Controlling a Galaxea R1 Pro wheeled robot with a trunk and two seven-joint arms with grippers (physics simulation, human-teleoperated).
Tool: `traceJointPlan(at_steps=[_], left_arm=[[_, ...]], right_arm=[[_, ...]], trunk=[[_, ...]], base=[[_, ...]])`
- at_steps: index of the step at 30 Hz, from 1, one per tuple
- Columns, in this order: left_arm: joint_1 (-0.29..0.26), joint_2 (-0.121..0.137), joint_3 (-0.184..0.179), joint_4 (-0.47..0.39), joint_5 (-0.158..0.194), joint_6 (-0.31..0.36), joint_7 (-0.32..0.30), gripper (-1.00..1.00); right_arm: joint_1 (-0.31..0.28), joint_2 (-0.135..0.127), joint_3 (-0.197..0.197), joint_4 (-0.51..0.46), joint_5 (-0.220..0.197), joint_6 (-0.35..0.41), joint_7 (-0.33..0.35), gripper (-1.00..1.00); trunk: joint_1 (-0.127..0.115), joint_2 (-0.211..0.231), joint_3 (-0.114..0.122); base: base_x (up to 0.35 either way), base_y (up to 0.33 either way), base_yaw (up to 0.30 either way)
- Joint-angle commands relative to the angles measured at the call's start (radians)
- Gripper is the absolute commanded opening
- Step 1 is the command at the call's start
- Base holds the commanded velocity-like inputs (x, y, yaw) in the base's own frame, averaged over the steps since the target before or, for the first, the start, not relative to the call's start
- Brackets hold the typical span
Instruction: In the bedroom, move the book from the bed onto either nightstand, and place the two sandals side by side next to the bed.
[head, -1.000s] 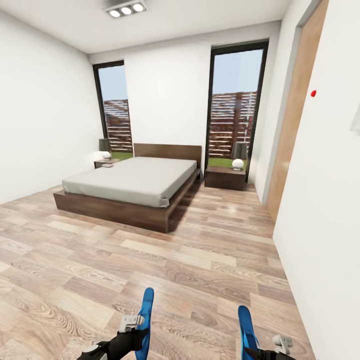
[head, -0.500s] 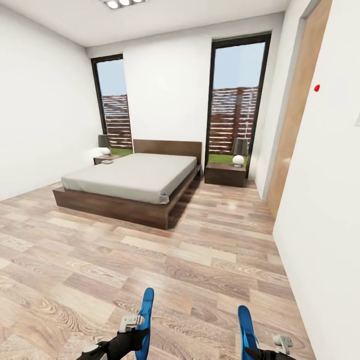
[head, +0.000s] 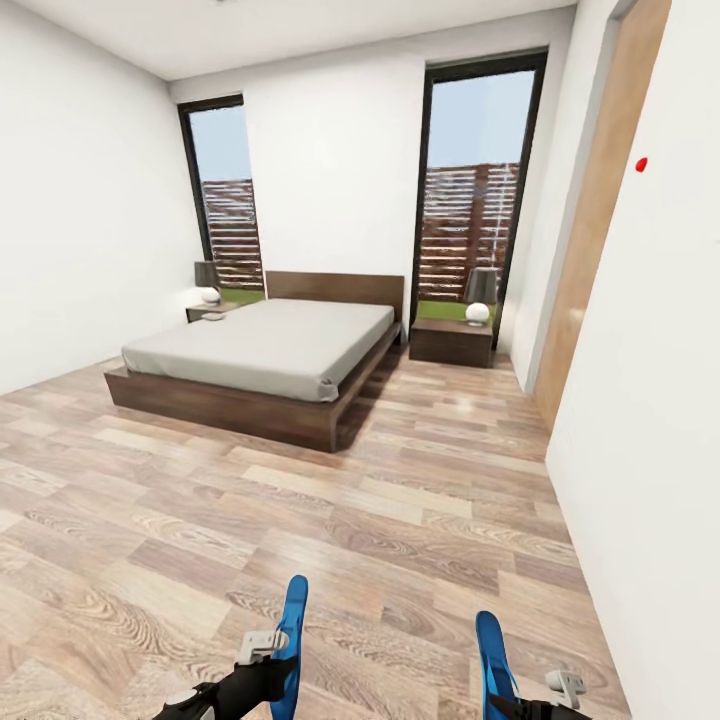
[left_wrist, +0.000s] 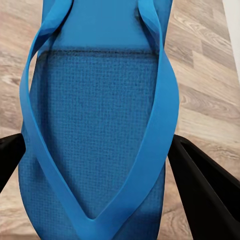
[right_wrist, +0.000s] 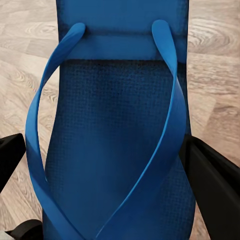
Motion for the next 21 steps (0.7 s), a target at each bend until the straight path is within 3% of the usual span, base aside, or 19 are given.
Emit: traceJointPlan(at_steps=[1,14,21], left_arm=[[-0.001,0.0,0.006,0.001,0.003,0.0,-0.006,-1.0],[-0.001,0.0,0.007,0.001,0.003,0.001,-0.005,-1.0],[-0.001,0.0,0.007,0.0,0.004,0.002,-0.004,-1.0]], right_arm=[[-0.001,0.0,-0.005,0.001,0.002,-0.002,0.004,-1.0],[-0.001,0.0,-0.005,0.001,0.002,-0.002,0.003,-1.0],[-0.001,0.0,-0.005,0.001,0.002,-0.002,0.003,-1.0]], trunk=[[0.0,0.0,-0.003],[0.0,0.0,-0.013],[0.0,0.0,-0.014]], base=[[0.0,0.0,0.0],[0.005,0.0,0.0],[0.226,-0.008,0.0]])
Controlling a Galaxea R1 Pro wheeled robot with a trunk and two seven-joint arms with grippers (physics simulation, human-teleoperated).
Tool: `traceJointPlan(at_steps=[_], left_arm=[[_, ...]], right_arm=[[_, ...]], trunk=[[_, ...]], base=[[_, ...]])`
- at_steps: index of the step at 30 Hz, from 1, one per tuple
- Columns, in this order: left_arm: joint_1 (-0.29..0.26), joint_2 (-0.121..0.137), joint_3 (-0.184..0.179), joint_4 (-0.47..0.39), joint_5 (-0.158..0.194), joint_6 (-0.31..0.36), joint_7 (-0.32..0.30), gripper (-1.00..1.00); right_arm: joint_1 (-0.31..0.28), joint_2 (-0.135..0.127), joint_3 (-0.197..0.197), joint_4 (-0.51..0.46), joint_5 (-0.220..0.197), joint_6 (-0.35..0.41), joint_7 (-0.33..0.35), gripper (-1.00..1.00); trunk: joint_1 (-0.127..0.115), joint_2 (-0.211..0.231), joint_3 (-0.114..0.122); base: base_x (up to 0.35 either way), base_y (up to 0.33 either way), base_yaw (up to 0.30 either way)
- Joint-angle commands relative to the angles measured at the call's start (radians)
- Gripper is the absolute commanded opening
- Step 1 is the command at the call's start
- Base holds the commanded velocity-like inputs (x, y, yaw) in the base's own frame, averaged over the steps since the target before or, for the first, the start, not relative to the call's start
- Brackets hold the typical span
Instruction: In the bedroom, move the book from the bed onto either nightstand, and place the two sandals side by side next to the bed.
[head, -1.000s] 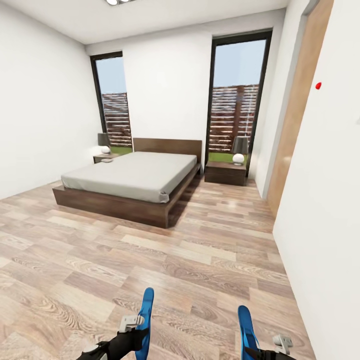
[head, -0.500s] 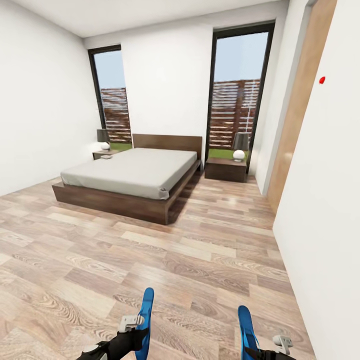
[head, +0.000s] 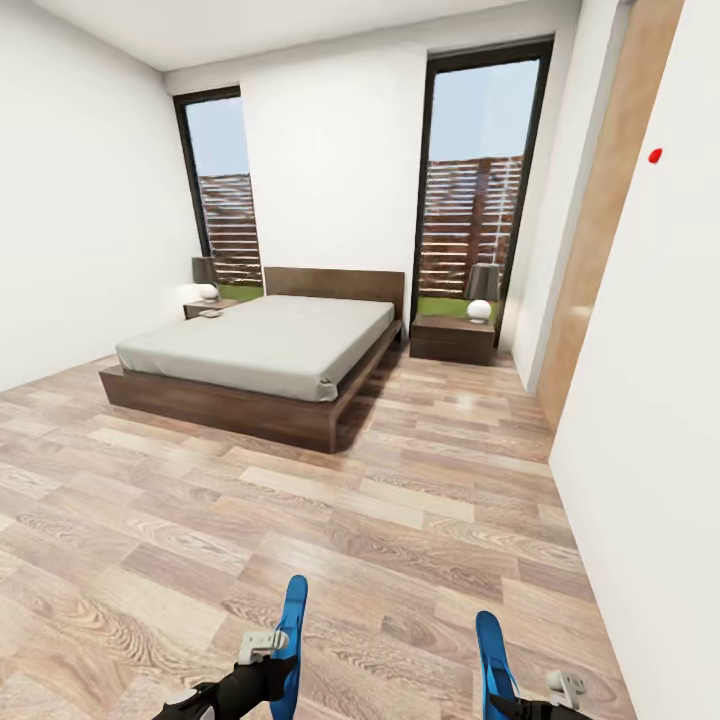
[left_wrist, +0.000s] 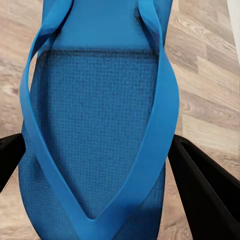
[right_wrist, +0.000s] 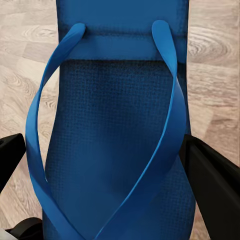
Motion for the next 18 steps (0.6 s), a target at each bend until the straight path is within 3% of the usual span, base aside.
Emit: traceJointPlan(at_steps=[1,9,18], left_arm=[[-0.001,0.0,0.006,0.001,0.003,0.0,-0.007,-1.0],[-0.001,0.001,0.007,0.001,0.003,0.0,-0.007,-1.0],[-0.001,0.001,0.008,0.001,0.005,-0.001,-0.009,-1.0]], right_arm=[[-0.001,0.0,-0.005,0.001,0.002,-0.002,0.004,-1.0],[-0.001,0.0,-0.005,0.001,0.002,-0.002,0.004,-1.0],[-0.001,0.0,-0.005,0.001,0.002,-0.002,0.007,-1.0]], trunk=[[0.0,0.0,-0.001],[0.0,0.0,-0.001],[0.0,0.0,-0.001]], base=[[0.31,-0.056,0.0],[0.317,-0.063,-0.037],[0.099,-0.004,-0.265]])
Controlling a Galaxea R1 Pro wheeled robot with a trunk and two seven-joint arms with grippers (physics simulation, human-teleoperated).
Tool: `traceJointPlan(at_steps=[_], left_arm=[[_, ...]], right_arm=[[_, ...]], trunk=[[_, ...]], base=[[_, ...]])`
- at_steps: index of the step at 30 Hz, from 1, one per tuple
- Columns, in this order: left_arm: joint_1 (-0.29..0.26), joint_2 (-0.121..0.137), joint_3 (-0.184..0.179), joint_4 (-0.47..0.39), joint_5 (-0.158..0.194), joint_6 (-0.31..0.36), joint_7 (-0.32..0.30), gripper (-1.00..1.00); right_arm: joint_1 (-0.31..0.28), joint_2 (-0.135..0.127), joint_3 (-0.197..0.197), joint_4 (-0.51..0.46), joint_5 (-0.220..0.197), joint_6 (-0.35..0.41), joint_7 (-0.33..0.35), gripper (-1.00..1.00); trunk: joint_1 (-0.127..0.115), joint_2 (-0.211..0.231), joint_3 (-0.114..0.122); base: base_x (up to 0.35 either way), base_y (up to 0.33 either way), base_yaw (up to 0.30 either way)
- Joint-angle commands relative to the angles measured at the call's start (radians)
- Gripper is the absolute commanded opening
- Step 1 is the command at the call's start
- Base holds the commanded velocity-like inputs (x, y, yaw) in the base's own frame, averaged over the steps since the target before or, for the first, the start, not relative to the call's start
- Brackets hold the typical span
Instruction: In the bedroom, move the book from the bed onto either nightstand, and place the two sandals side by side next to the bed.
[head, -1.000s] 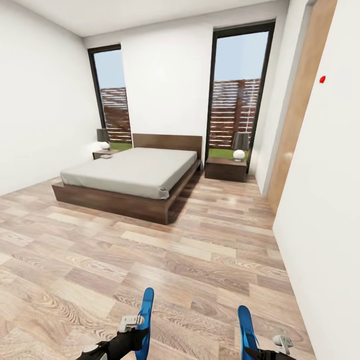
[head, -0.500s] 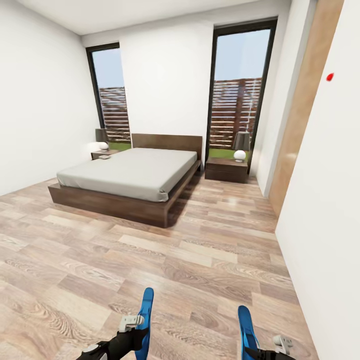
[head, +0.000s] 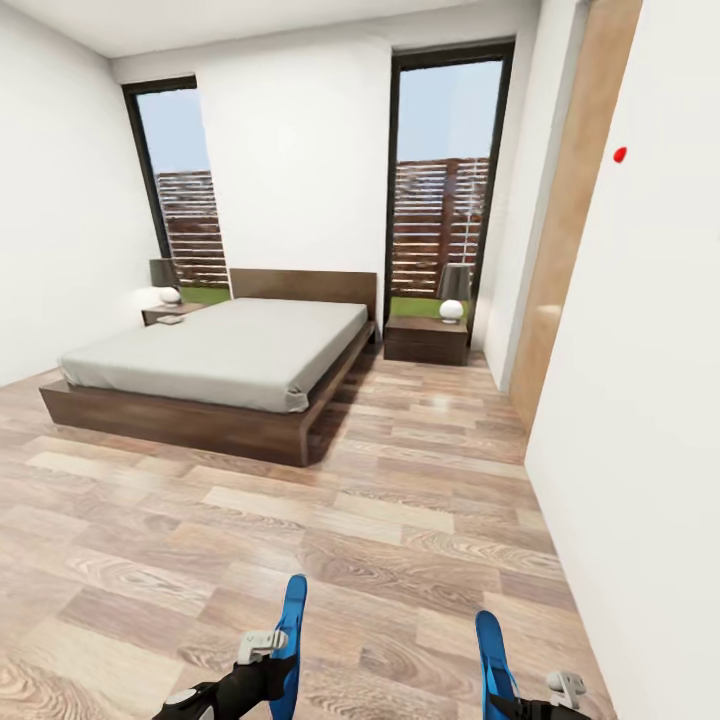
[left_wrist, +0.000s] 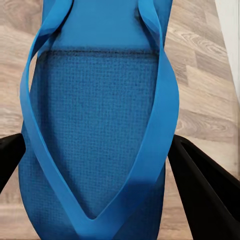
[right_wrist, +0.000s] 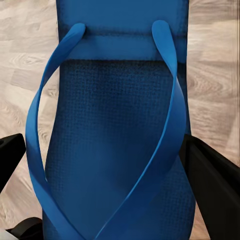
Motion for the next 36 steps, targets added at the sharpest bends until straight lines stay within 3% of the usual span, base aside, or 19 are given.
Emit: traceJointPlan(at_steps=[1,9,23,36], left_arm=[[-0.001,0.0,0.006,0.001,0.003,0.0,-0.007,-1.0],[-0.001,0.0,0.006,0.001,0.004,0.002,-0.006,-1.0],[-0.001,0.0,0.006,0.001,0.005,0.002,-0.005,-1.0],[-0.001,0.0,0.006,0.001,0.005,0.002,-0.006,-1.0]], right_arm=[[-0.001,0.0,-0.005,0.001,0.003,-0.002,0.004,-1.0],[-0.001,0.0,-0.005,0.001,0.003,-0.002,0.002,-1.0],[-0.001,0.0,-0.005,0.001,0.003,-0.002,0.002,-1.0],[-0.001,0.0,-0.005,0.001,0.003,-0.002,0.002,-1.0]], trunk=[[0.0,0.0,-0.001],[0.0,0.0,-0.001],[0.0,0.0,-0.001],[0.0,0.0,-0.006]], base=[[0.004,0.0,-0.139],[0.072,0.0,-0.035],[0.322,0.0,-0.01],[0.332,0.0,-0.226]])
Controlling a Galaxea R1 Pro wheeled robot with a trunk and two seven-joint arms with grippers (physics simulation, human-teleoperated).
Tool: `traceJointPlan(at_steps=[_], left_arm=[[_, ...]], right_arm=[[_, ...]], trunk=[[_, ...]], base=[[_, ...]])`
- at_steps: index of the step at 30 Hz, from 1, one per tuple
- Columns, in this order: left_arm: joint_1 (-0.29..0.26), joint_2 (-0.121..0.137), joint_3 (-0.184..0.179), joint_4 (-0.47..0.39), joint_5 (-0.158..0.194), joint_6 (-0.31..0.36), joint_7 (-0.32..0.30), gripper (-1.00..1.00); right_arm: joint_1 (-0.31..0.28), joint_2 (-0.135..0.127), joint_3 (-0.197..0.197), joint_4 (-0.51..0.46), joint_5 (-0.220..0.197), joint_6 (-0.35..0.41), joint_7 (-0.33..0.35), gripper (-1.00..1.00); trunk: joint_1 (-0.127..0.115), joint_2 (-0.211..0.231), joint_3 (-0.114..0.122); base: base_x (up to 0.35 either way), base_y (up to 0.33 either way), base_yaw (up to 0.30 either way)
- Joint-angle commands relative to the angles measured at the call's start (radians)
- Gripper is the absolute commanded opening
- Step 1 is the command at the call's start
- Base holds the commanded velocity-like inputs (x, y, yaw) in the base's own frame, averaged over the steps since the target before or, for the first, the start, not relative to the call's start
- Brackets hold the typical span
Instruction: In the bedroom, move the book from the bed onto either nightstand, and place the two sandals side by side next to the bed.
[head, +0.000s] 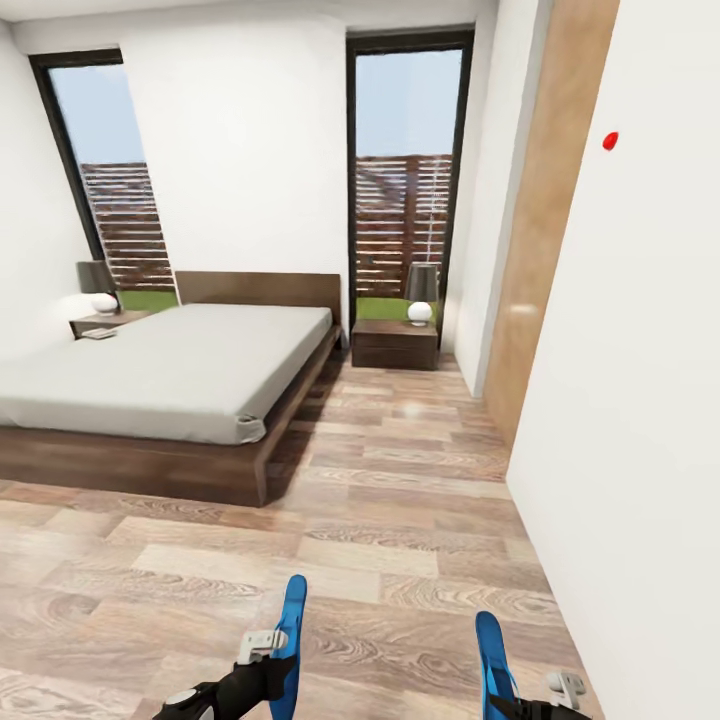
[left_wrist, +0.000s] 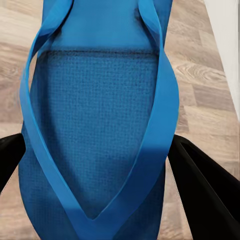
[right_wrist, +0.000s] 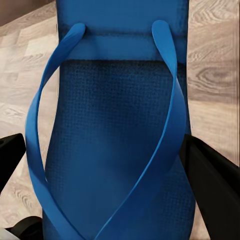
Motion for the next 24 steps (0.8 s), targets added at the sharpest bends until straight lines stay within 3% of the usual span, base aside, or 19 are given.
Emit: traceJointPlan(at_steps=[1,19,24], left_arm=[[-0.001,0.0,0.007,0.001,0.004,0.0,-0.007,-1.0],[-0.001,0.0,0.007,0.001,0.004,0.0,-0.007,-1.0],[-0.001,0.0,0.007,0.001,0.004,0.0,-0.007,-1.0]], right_arm=[[-0.001,0.0,-0.006,0.001,0.002,-0.002,0.004,-1.0],[-0.001,0.0,-0.006,0.001,0.002,-0.002,0.003,-1.0],[-0.001,0.0,-0.006,0.001,0.002,-0.002,0.004,-1.0]], trunk=[[0.0,0.0,-0.001],[0.0,0.0,-0.002],[0.0,0.0,-0.002]], base=[[0.332,0.0,-0.154],[0.332,0.0,-0.022],[0.332,0.0,-0.14]])
